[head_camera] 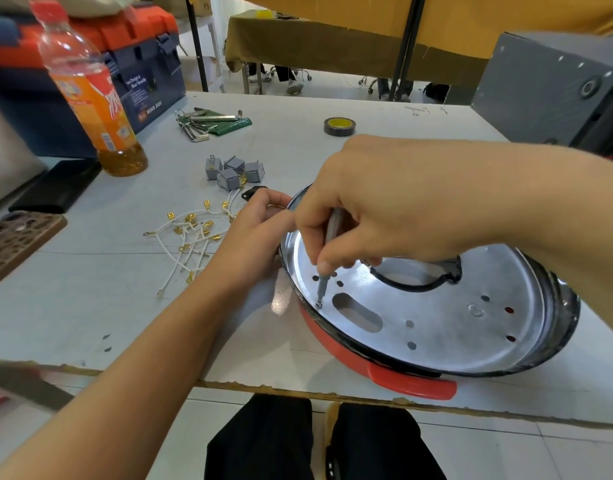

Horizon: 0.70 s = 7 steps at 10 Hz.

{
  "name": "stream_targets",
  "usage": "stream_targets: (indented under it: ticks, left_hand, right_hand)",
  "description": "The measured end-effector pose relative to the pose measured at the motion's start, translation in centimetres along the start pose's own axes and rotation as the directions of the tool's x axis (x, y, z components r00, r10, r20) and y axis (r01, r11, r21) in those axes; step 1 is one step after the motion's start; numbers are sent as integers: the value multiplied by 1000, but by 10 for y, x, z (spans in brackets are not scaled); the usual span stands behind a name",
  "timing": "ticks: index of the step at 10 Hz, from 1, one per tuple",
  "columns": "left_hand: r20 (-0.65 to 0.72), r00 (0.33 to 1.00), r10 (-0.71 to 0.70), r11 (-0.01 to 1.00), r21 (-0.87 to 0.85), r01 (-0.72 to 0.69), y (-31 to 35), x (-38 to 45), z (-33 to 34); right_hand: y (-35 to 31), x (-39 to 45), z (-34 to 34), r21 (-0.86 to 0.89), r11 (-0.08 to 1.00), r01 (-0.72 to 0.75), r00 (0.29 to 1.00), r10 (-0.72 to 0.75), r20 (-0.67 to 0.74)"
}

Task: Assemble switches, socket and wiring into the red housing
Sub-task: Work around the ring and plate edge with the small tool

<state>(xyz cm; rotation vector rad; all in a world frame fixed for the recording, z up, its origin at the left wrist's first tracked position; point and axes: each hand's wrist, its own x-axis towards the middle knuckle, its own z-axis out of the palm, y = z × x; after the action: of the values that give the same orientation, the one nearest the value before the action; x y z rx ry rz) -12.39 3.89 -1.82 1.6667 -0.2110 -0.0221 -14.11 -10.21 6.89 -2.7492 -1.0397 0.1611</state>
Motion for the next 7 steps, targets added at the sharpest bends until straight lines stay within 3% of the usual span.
stream_targets:
  ticks: [3,4,5,7]
  left_hand:
    - [-3,1000,11,995,-104,-11,0,-1,2]
    - [-21,1000,-7,996,-91,5,-3,0,2]
    - [-21,1000,1,993,-117,-4,-3,0,2]
    - [2,1000,6,999,-46,-6,-2,1,2]
  right_hand:
    - [4,7,11,-149,989,-9,995,-6,-95]
    - [6,7,10,-83,996,-10,999,6,-47]
    - [4,-1,5,88,996,-7,1000,5,21]
    - [-1,0,-3,23,999,29,994,-31,107]
